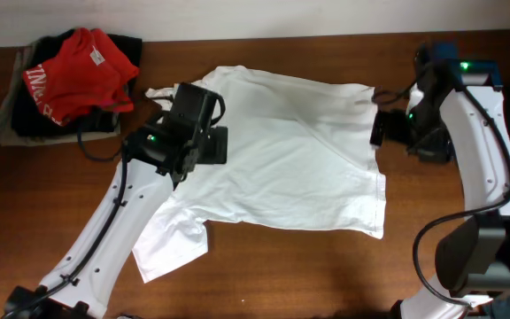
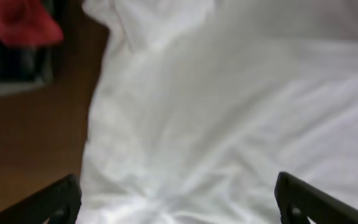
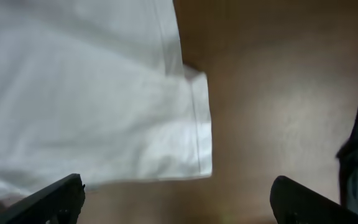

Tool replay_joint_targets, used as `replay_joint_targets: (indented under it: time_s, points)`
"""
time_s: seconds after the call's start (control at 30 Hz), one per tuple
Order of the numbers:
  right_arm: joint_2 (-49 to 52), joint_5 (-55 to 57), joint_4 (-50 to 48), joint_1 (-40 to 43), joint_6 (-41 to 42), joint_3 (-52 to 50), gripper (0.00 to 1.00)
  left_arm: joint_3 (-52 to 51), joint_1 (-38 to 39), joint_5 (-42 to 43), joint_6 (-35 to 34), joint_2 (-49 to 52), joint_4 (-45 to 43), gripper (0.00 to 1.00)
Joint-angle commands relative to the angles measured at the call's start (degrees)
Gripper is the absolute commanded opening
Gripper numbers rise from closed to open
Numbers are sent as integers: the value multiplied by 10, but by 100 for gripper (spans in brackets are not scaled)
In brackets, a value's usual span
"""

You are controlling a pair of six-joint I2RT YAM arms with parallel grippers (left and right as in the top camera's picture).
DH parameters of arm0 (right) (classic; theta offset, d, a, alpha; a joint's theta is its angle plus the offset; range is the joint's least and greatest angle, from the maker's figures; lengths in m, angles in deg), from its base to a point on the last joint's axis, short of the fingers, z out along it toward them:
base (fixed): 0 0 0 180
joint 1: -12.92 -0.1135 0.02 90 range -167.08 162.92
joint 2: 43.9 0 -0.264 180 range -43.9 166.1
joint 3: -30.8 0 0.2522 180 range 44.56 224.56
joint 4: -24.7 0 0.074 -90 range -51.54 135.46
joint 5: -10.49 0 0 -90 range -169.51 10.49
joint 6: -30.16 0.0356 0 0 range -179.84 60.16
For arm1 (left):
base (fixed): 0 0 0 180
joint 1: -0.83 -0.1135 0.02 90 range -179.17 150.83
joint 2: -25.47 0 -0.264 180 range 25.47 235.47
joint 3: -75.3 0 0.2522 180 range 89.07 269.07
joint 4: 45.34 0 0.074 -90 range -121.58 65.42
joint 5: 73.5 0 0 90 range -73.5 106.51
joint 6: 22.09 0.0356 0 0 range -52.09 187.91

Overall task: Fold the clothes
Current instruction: 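Lay the T-shirt flat and open both grippers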

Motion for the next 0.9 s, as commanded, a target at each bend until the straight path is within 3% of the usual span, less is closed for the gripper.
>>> replay_joint_targets:
  time_s: [0.0, 0.3, 0.5, 0.87]
  points:
    - [3, -10, 1, -3, -13, -54, 99, 1, -2, 24, -31, 21, 48, 99]
    - [3, -66, -76, -24, 26, -174, 90, 1, -107, 25, -81, 79, 80, 99]
    - [2, -66, -98, -48, 50, -206, 90, -1, -223, 112, -101, 92, 99, 99]
    - [-24, -23, -145, -86, 110, -276, 91, -59, -243, 115, -51, 99, 57, 99]
